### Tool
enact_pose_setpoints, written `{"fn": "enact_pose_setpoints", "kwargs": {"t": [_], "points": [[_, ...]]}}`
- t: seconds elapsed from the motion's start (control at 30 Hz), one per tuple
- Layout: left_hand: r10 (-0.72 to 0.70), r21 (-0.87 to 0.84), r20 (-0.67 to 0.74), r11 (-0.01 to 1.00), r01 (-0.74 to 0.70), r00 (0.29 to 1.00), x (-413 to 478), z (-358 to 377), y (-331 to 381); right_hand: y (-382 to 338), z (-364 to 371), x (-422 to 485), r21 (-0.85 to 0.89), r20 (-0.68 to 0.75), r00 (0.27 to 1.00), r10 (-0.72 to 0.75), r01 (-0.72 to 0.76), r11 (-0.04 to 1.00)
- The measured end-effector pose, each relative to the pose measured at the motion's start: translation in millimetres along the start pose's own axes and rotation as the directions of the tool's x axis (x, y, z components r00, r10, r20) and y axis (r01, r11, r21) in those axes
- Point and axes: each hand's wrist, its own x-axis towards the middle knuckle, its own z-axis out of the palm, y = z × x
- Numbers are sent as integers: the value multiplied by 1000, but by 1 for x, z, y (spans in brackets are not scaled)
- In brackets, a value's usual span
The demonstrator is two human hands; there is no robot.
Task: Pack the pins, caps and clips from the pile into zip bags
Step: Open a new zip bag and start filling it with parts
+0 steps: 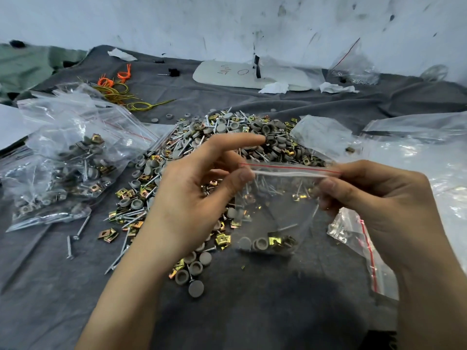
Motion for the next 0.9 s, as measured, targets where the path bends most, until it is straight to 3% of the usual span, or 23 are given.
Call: {"fn": "enact_pose_setpoints", "kwargs": {"t": [0.27, 0.57, 0.9], "points": [[34, 75, -15, 997, -33, 999, -1, -9, 2, 2, -1, 0, 57, 21, 998, -63, 62, 996], [92, 31, 1, 995, -92, 996, -1, -4, 5, 5, -1, 1, -68, 80, 994, -70, 75, 995], [-52, -89, 27, 995, 55, 998, 0, 0, -4, 6, 1, -1, -77, 78, 992, -100, 106, 991]]}}
